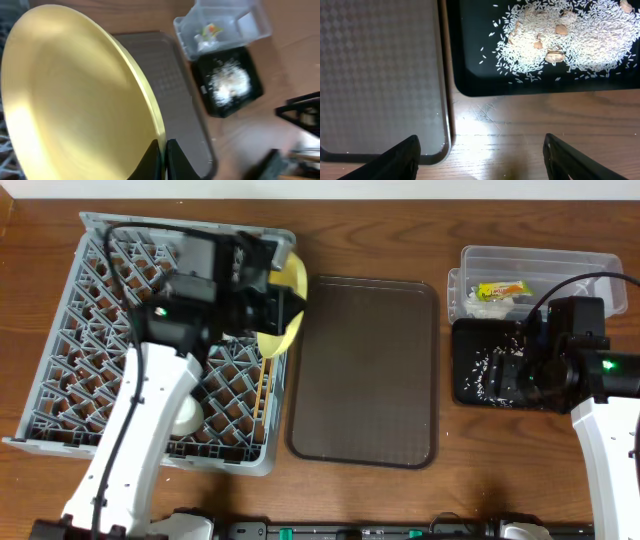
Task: Sort waste into correct bins and load items into the dishwasher
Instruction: 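Stand the yellow plate upright in the rack and release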
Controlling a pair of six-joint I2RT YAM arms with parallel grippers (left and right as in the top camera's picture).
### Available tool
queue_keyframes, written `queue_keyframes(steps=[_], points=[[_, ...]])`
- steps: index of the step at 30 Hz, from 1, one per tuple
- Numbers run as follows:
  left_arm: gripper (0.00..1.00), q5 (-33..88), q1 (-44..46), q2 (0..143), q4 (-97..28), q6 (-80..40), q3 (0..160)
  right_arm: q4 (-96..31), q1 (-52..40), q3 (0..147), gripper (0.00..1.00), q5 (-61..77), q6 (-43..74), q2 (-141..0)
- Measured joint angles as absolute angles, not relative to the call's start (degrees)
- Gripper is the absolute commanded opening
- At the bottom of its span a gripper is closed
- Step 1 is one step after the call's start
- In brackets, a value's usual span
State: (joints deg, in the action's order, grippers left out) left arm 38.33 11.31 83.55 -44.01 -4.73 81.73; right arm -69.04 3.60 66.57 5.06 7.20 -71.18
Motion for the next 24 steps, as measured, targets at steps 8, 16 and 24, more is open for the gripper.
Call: queue_keyframes(steps=[8, 16, 24], points=[[0.06, 48.58, 4.40, 90.35, -43.90, -4.73, 81.73, -69.01, 3.60, 66.57, 0.76, 5.06, 7.20, -71.18], [0.66, 45.82, 0.62, 94.28, -44.88, -4.60, 81.73, -69.01, 3.60, 66.57, 0.77, 5.06, 7.20, -71.18], [0.79, 37.06, -0.60, 93.38, -46.11, -4.45, 81.73, -64.97, 3.60, 66.57, 0.84, 5.06, 7.18, -71.18]])
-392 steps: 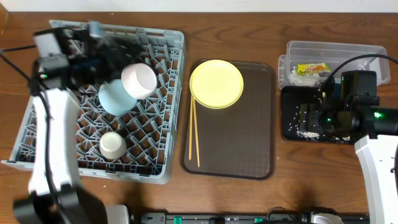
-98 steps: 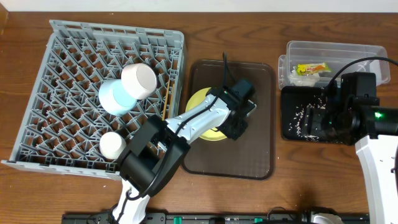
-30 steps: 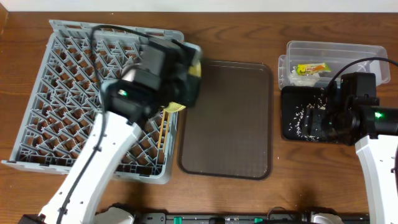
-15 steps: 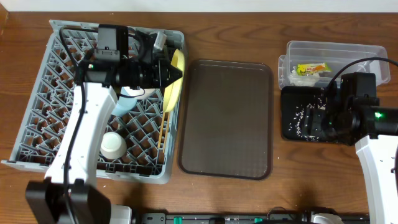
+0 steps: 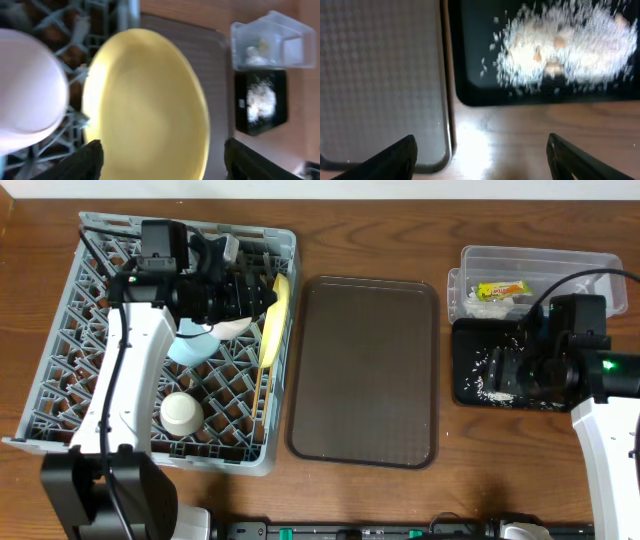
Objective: Sort waste into correct bins and load items into the dishwasher
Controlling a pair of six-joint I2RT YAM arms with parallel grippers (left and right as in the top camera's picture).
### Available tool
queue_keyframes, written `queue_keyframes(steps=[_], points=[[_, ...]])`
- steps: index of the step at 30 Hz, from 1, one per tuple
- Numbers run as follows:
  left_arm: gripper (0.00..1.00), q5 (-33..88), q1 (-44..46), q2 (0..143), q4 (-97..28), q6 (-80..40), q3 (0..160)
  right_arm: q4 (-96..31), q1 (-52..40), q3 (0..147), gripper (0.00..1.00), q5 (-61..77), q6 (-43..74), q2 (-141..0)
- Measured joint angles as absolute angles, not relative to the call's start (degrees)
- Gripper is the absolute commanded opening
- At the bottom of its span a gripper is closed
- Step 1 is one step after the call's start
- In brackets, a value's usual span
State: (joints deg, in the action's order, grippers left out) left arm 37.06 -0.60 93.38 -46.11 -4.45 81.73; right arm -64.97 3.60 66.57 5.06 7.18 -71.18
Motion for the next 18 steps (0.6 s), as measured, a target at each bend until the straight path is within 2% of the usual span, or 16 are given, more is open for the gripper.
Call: queue_keyframes(steps=[4, 7, 10, 11, 14, 18], points=[[0.81, 31.68, -0.58, 89.36, -47.75, -4.49, 81.73, -55.83, 3.57, 66.54, 0.85, 6.04, 6.72, -71.18], [0.86, 25.10, -0.19, 84.60, -50.70, -4.64, 81.76, -49.87, 3.20, 66.54, 0.86, 9.17, 5.19, -71.18], [0.87, 17.02, 0.49, 81.25, -56.42, -5.89, 82.00, -46.04, 1.43, 66.54, 0.96, 10.70, 3.73, -71.18], [0.87, 14.98, 0.58, 80.84, -58.78, -6.28, 82.06, -45.89, 0.80, 66.57, 0.99, 10.44, 3.68, -71.20], [0.87, 9.63, 0.60, 81.23, -67.09, -7.70, 82.00, -49.93, -0.23, 66.57, 0.99, 8.69, 3.20, -71.42], [0.87, 7.40, 0.60, 80.99, -71.50, -7.97, 80.86, -57.47, -0.25, 66.54, 0.99, 7.40, 3.40, -71.61]])
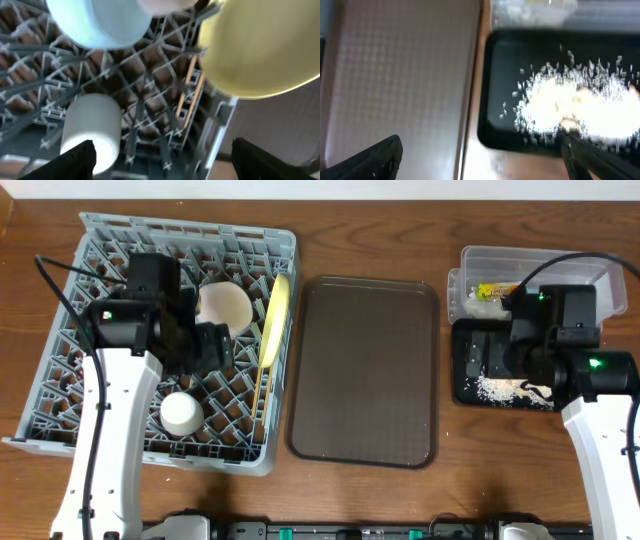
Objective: Sort waste into correct bins and load items into the dishwasher
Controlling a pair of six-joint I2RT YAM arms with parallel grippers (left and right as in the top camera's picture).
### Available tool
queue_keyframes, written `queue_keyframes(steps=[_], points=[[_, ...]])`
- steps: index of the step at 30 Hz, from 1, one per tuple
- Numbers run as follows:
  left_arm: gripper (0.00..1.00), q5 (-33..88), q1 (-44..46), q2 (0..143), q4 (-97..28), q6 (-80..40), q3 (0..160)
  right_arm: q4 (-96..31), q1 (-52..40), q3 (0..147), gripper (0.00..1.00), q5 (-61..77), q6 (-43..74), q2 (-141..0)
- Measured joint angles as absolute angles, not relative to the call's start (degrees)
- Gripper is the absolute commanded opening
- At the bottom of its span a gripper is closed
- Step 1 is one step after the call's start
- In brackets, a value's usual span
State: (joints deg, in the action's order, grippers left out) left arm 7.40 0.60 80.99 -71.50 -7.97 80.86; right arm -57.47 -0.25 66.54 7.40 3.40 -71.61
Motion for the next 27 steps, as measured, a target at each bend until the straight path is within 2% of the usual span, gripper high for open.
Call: queue_keyframes(steps=[4, 8, 11, 12, 16, 23, 27], points=[[0.87, 6.66, 0.60, 76.82, -69.06, -7.92, 75.00, -60.49, -0.25, 65.93, 0.99, 6.50, 4.16, -70.83], [0.87, 6.42, 0.60, 65.06, -63.29, -7.31, 67.09, -57.78, -0.25, 60.71, 0.99, 6.11, 4.56, -63.61], [0.88, 6.42, 0.60, 50.61, -58.33, -6.13, 60.20, -53.95, -0.25, 53.91, 0.99, 5.72, 4.80, -51.20], [0.94, 6.39, 0.60, 45.78, -57.47, -5.98, 57.93, -53.47, -0.25, 51.92, 0.99, 5.52, 5.06, -46.81], [0.94, 6.00, 0.60, 30.44, -57.17, -5.56, 52.69, -54.50, -0.25, 47.11, 0.99, 2.61, 5.93, -29.93], [0.94, 6.00, 0.60, 19.20, -56.86, -5.54, 51.48, -56.40, -0.25, 46.22, 0.99, 0.71, 7.01, -16.88], [0.95, 6.00, 0.60, 18.15, -56.90, -5.54, 51.46, -56.69, -0.25, 46.19, 0.99, 0.60, 7.22, -16.10]])
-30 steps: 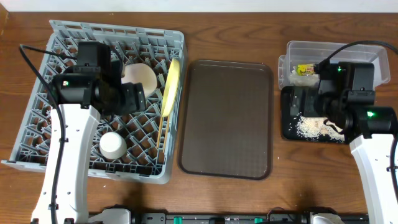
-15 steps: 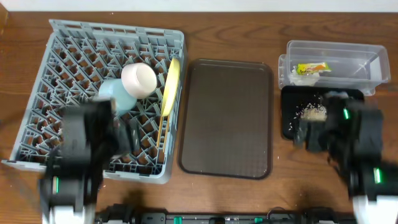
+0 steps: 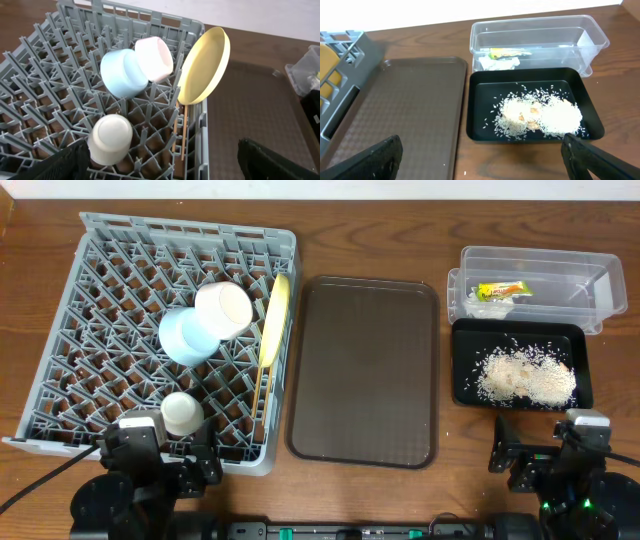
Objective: Sort waste into correct bins and load items into the dishwasher
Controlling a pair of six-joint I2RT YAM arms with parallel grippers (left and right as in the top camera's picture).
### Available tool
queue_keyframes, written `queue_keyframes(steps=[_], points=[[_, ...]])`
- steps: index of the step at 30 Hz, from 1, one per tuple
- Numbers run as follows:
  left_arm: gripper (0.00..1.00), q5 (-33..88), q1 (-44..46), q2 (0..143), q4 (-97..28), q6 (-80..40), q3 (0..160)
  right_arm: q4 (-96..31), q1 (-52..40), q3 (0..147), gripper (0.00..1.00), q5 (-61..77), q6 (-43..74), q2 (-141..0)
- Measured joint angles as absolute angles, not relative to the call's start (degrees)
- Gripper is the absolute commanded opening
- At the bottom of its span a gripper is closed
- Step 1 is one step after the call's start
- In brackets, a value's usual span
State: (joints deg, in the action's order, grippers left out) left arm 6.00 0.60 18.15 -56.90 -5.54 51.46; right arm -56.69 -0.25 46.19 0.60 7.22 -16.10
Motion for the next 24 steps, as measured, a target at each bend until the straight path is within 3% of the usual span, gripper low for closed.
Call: queue_keyframes(steps=[16, 20, 24], points=[[0.95, 6.00, 0.60, 18.15, -56.95, -5.54, 51.44, -64.51, -0.25, 45.28, 0.99, -0.05, 7.22, -15.70], [0.95, 6.00, 0.60, 18.15, -56.95, -5.54, 51.44, -57.91, -0.36, 41.80, 0.99, -0.08, 7.22, -12.82], [0.95, 5.98, 0.60, 18.15, -56.99, -5.54, 51.33, -41.71, -1.17, 31.94, 0.99, 0.40, 7.22, -7.25]])
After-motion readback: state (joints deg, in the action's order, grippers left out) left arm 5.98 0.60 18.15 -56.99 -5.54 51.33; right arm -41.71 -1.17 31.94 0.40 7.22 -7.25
